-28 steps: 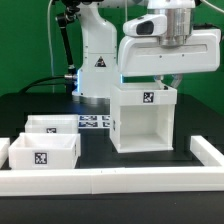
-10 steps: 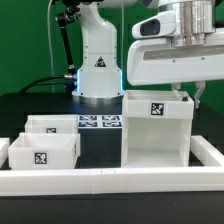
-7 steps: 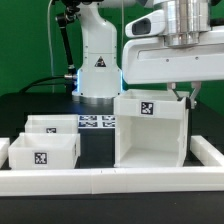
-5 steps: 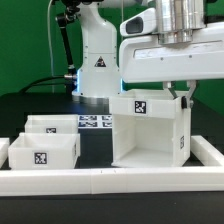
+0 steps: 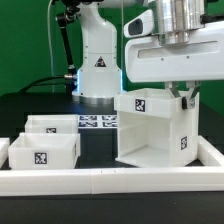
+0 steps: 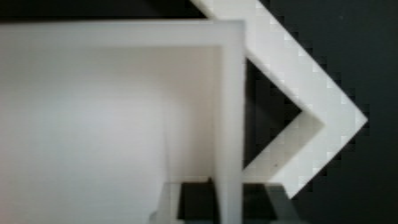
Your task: Assemble drawer
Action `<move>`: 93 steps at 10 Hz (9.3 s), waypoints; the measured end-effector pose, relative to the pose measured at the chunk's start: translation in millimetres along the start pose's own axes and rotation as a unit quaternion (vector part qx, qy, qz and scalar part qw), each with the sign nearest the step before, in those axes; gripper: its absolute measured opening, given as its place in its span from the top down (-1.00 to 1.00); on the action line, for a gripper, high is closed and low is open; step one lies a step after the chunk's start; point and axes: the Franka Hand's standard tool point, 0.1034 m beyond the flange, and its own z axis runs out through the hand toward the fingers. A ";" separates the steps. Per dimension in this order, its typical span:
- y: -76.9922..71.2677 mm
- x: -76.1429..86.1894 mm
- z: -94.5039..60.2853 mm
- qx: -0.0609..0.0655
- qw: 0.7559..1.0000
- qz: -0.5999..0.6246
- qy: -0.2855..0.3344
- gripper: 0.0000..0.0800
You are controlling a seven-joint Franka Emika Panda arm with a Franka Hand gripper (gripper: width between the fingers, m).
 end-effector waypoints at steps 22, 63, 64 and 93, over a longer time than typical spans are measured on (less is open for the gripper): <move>-28.0 24.8 0.0 -0.003 0.972 0.230 -0.048 -0.33; 169.5 105.9 66.3 -0.059 0.903 -0.426 -0.014 -0.62; 168.9 104.9 67.1 -0.060 0.902 -0.428 -0.011 -0.62; 161.8 89.1 60.4 -0.067 0.583 -0.808 -0.057 0.90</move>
Offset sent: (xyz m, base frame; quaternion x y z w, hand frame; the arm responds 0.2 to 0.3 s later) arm 0.0090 -0.0053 0.0040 0.0822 -0.0091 0.1334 0.9876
